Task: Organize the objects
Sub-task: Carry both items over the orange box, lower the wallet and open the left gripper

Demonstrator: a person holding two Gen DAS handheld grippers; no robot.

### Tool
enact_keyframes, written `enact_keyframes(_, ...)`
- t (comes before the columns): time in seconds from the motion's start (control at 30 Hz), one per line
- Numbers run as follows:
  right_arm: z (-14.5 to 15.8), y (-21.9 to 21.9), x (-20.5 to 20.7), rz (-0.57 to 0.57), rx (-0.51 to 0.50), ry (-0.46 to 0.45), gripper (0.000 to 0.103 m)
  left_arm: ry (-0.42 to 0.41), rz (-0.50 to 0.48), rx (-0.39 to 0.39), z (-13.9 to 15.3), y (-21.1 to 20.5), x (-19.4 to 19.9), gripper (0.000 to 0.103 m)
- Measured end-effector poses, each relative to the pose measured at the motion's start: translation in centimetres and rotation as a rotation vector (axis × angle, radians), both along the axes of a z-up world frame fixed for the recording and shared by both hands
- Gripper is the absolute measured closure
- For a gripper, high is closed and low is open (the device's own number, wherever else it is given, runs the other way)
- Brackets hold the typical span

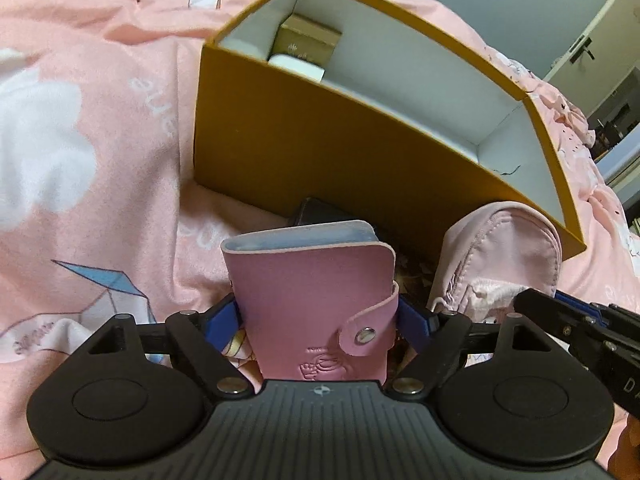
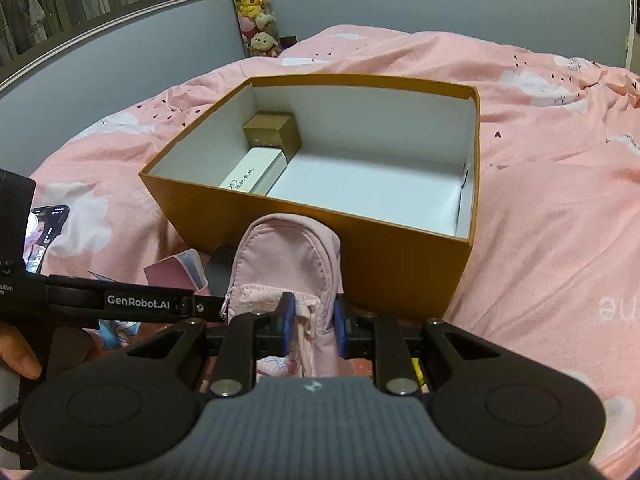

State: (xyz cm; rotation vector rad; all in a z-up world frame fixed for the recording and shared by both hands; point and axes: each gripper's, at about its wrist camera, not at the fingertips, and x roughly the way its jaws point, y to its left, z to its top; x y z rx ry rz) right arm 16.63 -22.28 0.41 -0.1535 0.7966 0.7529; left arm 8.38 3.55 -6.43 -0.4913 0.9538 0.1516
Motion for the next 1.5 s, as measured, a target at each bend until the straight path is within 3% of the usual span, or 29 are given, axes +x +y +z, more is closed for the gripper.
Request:
enact_keyframes(0.2,1.7,-0.1,-1.1,0.021,-0.002,-0.068,0.083,-0.046,-0.041,0.040,2.2,0.1,-1.6,0.009)
enact_keyframes(0.5,6.4,-1.3,-1.8,0.029,0.101,-0.144,0.084,-0.156,-0.120,0.071,7.8,-1.0,-1.9,0.010)
enact_keyframes(0.9,11.4,-1.7,2.1,-0.042,0.193,-0.258,0.084,-0.268,-0.234,0.099,14.5,-0.5,3.5,0.010)
enact_keyframes(1.1,10.3,-0.8,6.4,-0.122,0.197,-0.231,0.084,-0.151,-0.309,0.062,14.1,0.3,9.9,0.010)
enact_keyframes(1.37,7.0,-0.8,9.8,-0.185,0.210,-0.119,0.084,0.124,-0.334,0.027,6.7,0.3,18.1,0.010)
enact_keyframes(1.5,5.5,-0.6,10.8,-0.183,0.203,-0.082,0.084,0.242,-0.381,0.105,3.8,-0.8,19.8,0.010)
